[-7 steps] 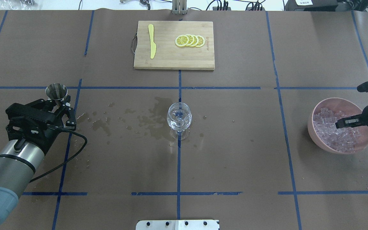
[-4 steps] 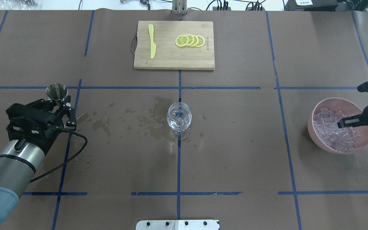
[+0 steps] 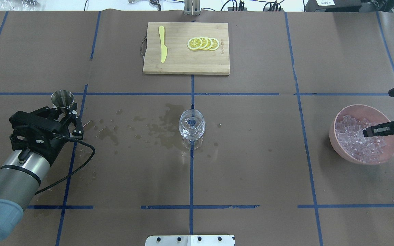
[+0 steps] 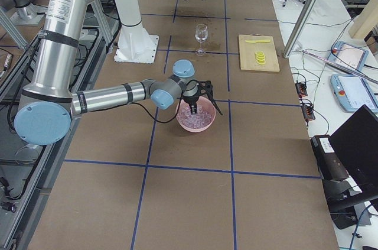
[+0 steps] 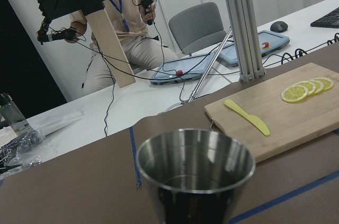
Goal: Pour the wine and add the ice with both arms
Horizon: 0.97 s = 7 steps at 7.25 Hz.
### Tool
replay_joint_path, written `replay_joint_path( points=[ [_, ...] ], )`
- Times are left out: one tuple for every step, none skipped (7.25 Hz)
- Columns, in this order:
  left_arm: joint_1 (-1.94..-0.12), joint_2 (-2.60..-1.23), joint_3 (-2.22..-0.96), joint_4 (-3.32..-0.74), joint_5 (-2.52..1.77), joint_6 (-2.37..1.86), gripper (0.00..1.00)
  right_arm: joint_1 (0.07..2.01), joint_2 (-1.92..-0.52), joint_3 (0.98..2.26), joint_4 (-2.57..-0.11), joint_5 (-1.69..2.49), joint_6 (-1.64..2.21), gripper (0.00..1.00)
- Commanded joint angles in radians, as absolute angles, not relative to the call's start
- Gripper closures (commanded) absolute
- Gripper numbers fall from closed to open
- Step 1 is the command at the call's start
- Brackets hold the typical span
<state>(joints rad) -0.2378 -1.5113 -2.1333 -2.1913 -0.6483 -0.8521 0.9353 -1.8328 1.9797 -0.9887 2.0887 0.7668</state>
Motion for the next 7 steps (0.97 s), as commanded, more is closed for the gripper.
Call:
replay_joint_path(
  points=[
    [-0.238, -1.513, -2.062, -2.281, -0.647, -0.929, 1.0, 1.009, -1.839, 2.009, -0.991, 2.15, 0.77, 1.0],
    [-0.238, -1.513, -2.028, -2.289, -0.649, -1.016, 1.0, 1.02, -1.839, 2.019, -0.991, 2.152, 0.772, 1.0],
    [-0.236, -1.509, -2.007, -2.29, -0.649, -1.073, 1.0, 1.031, -1.833, 2.026, -0.999, 2.154, 0.772, 1.0],
    [-0.233, -1.503, -1.978, -2.293, -0.65, -1.154, 1.0, 1.032, -1.832, 2.049, -1.02, 2.152, 0.772, 1.0],
    [-0.23, -1.497, -1.936, -2.337, -0.65, -1.21, 1.0, 1.031, -1.83, 2.069, -1.037, 2.152, 0.773, 1.0],
    [-0.223, -1.446, -1.89, -2.458, -0.647, -1.215, 1.0, 1.029, -1.827, 2.075, -1.038, 2.151, 0.775, 1.0],
    [-0.216, -1.421, -1.846, -2.559, -0.643, -1.215, 1.0, 1.029, -1.809, 2.077, -1.037, 2.154, 0.817, 1.0]
  ],
)
